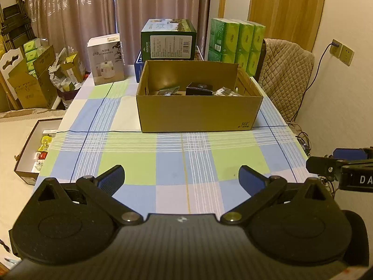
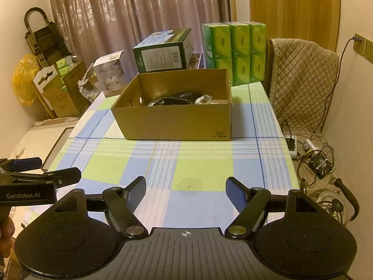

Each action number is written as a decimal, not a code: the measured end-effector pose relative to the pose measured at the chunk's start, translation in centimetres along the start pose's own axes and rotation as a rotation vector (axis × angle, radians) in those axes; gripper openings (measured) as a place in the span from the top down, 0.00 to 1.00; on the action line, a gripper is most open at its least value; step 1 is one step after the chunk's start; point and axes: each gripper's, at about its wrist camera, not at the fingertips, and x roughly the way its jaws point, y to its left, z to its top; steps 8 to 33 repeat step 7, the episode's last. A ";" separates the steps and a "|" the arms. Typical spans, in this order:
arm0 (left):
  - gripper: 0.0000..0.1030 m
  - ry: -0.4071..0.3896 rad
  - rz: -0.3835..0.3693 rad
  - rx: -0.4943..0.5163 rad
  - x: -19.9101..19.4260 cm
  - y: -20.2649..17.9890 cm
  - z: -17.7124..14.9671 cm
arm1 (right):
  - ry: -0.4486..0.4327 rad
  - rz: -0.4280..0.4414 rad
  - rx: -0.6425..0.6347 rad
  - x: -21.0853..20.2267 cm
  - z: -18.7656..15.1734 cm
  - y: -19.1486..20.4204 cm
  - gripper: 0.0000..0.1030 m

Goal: Organize objects

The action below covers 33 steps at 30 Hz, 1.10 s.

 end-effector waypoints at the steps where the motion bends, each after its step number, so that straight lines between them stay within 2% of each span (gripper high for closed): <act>1: 0.01 0.001 0.000 0.001 0.0 0.0 0.0 | 0.000 0.001 0.000 0.0 0.0 0.0 0.30; 33: 0.01 -0.003 -0.013 -0.001 0.0 -0.2 0.0 | 0.003 0.001 0.001 0.1 0.0 0.0 0.30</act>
